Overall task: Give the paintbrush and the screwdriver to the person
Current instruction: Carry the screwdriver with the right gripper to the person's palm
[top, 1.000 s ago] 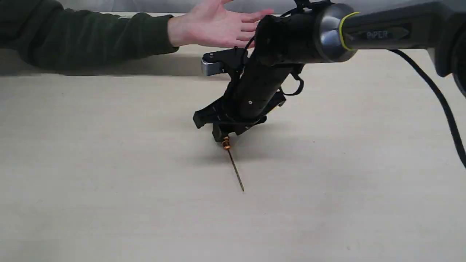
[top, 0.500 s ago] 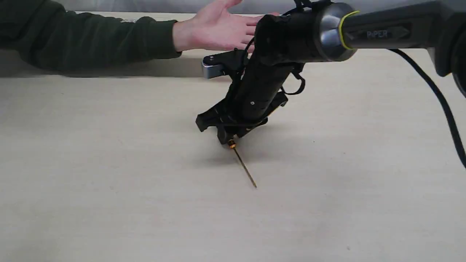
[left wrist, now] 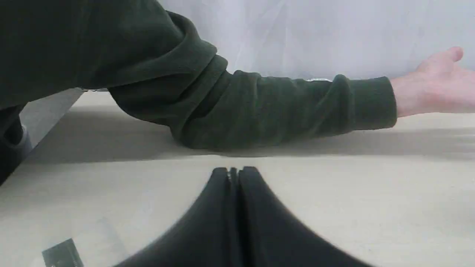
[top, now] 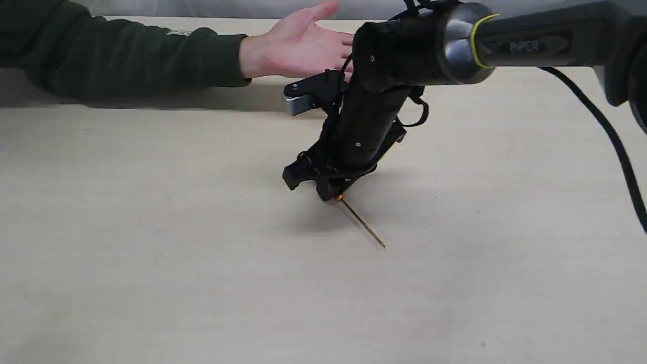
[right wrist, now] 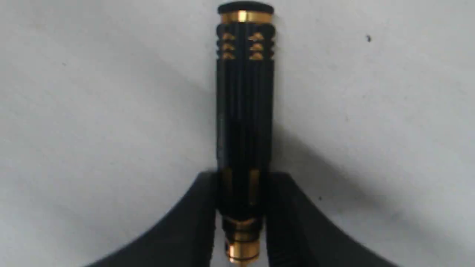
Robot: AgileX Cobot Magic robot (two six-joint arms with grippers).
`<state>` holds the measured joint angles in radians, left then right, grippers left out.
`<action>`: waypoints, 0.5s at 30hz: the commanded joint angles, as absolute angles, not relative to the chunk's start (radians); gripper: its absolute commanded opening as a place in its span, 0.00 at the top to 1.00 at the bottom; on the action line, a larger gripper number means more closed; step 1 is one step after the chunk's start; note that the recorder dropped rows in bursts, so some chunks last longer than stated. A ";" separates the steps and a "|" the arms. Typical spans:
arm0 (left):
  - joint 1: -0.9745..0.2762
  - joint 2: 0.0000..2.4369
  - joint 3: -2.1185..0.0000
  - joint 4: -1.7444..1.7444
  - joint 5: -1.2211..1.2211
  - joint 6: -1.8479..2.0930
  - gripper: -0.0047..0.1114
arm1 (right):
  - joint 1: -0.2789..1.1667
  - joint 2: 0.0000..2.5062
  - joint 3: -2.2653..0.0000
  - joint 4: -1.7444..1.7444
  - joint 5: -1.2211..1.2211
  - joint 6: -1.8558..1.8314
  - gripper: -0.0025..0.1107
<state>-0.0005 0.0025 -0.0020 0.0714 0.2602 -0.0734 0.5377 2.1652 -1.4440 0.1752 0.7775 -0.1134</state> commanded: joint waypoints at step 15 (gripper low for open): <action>-0.007 0.000 0.000 0.068 0.252 -0.075 0.96 | 0.535 1.997 -1.391 0.231 0.710 -0.190 0.94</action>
<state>-0.0005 0.0025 -0.0020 0.0714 0.2602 -0.0734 0.5377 2.0340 -1.4005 0.2196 0.7214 -0.1720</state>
